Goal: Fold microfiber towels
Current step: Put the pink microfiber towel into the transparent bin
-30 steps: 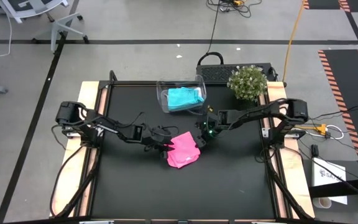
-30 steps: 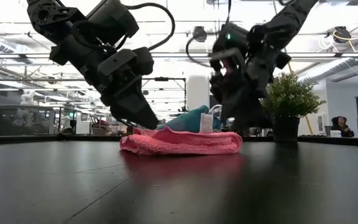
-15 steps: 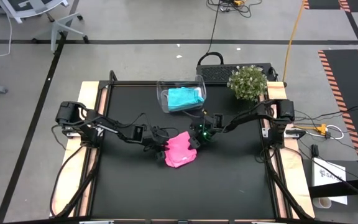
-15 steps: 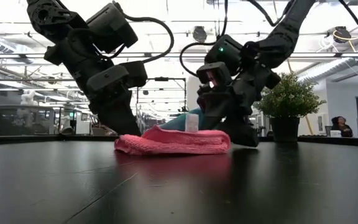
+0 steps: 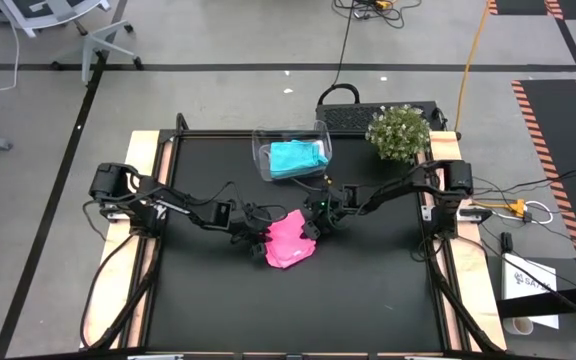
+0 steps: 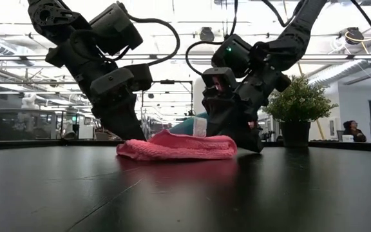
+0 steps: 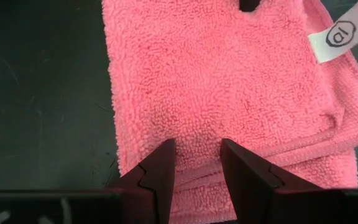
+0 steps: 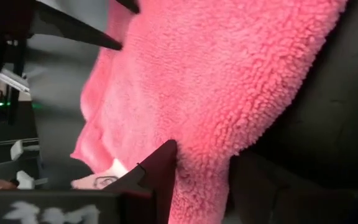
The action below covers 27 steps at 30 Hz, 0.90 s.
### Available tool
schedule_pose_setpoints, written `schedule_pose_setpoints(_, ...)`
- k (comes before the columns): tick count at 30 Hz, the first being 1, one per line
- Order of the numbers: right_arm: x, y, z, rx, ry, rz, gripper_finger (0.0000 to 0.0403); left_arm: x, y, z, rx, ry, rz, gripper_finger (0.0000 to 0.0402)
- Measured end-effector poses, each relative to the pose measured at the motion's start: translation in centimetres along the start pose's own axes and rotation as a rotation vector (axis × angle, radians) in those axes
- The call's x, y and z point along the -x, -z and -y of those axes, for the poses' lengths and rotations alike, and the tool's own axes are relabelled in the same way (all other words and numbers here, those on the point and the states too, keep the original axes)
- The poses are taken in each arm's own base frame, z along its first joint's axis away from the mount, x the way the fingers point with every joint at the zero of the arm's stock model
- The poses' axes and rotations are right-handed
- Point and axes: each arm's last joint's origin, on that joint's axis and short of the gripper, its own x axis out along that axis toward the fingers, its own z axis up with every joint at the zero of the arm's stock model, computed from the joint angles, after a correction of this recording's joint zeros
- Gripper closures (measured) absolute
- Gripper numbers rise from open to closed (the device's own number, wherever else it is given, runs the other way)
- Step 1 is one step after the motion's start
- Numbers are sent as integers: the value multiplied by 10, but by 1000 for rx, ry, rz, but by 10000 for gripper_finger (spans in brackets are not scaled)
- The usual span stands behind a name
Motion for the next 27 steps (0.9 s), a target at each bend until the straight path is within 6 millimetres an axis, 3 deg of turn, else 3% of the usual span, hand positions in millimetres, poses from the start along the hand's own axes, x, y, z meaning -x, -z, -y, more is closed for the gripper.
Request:
schedule_pose_setpoints(10, -9, -2, 3, 32, -31, 17, 328, 6, -2, -4, 125, -43, 2, 268)
schedule_pose_setpoints(15, -8, -2, 2, 43, -31, 15, 325, 25, -10, -10, 224, -51, 29, 268)
schedule_pose_setpoints(21, -9, -2, 2, 42, -30, 14, 319, 50, -1, -17, 534, -89, -93, 268)
schedule_pose_setpoints(27, -9, -1, 3, 47, -28, 12, 319, 51, 5, -5, 681, -63, -136, 268)
